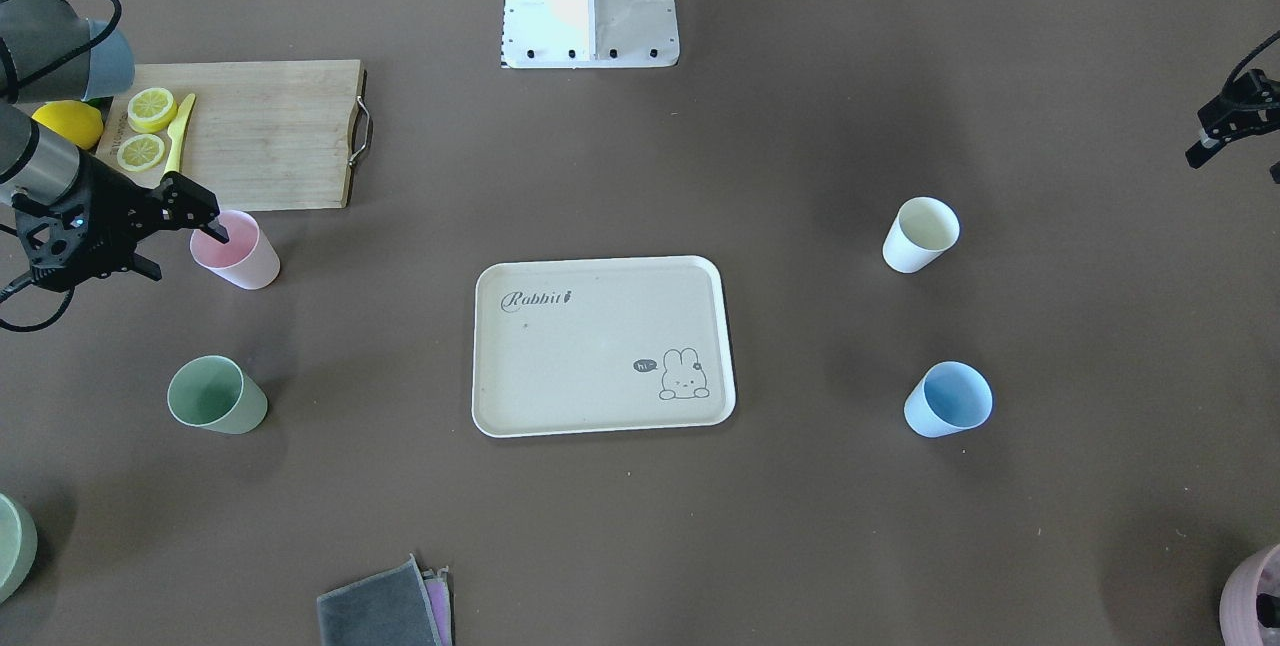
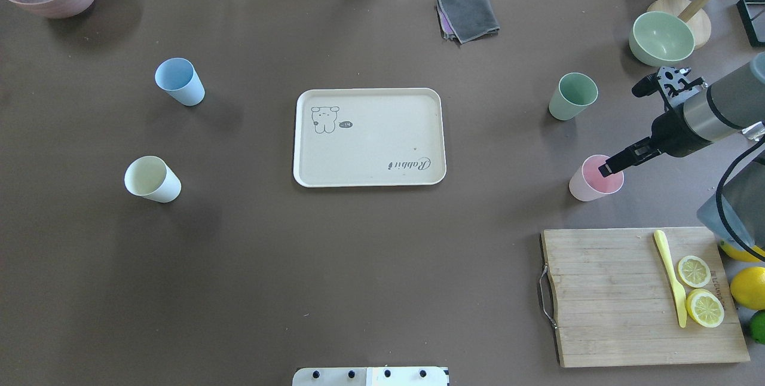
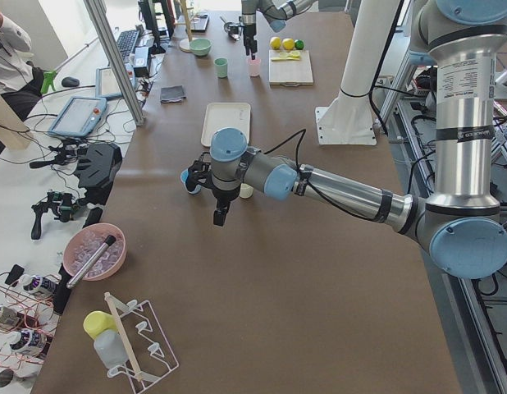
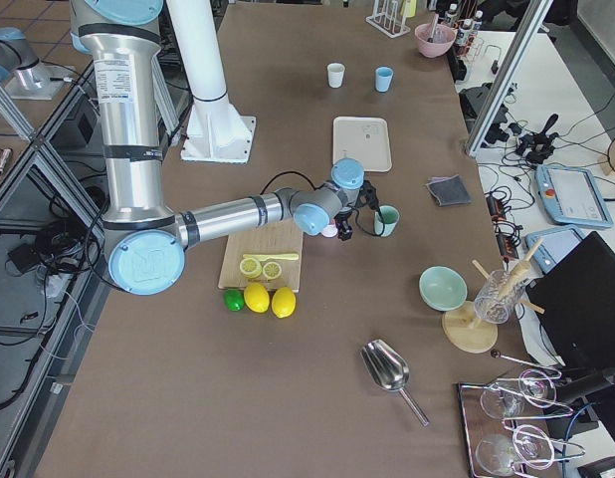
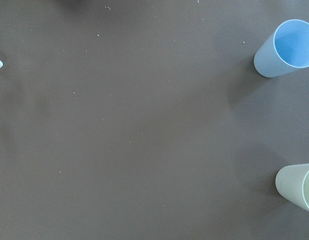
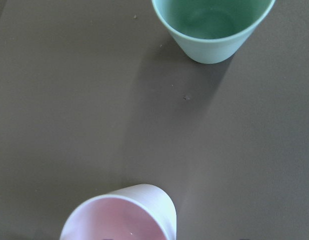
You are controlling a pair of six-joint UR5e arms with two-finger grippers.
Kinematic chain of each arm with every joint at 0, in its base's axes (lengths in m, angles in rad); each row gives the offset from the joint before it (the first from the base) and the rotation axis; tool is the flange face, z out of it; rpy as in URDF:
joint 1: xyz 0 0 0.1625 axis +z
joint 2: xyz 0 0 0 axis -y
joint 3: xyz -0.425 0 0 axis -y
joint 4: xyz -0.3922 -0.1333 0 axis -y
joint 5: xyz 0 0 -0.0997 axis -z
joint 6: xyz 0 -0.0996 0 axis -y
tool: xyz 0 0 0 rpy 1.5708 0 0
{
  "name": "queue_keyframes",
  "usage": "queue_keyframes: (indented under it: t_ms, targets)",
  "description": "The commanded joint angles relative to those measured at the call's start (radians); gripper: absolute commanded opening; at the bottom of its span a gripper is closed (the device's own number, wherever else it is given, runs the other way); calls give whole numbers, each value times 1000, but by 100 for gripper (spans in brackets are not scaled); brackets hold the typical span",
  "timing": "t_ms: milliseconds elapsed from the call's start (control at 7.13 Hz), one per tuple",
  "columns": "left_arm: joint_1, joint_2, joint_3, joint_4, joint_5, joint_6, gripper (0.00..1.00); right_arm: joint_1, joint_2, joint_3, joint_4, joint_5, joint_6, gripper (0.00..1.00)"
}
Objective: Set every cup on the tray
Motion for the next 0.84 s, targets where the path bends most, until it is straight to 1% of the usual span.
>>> queue_keyframes:
  t_ms: [0, 140, 280, 421, 561, 701]
  targets:
    - [0, 1, 7, 0, 2, 0, 98, -7, 6, -17, -1, 3, 1, 1]
    - [0, 2, 17, -5, 0, 4, 98, -9, 8, -17, -1, 8, 1, 0]
    - [1, -7, 55, -65, -4, 6, 98, -10, 10, -8, -5, 21, 1, 0]
    - [4, -7, 94, -122, -4, 1, 98, -9, 34, -9, -10, 29, 2, 0]
    - [14, -6, 86, -164, 28, 6, 98, -10, 81, -17, -27, 31, 4, 0]
    - [85, 4, 56, -170, 193, -114, 98, -10, 180, -8, -148, 29, 36, 0]
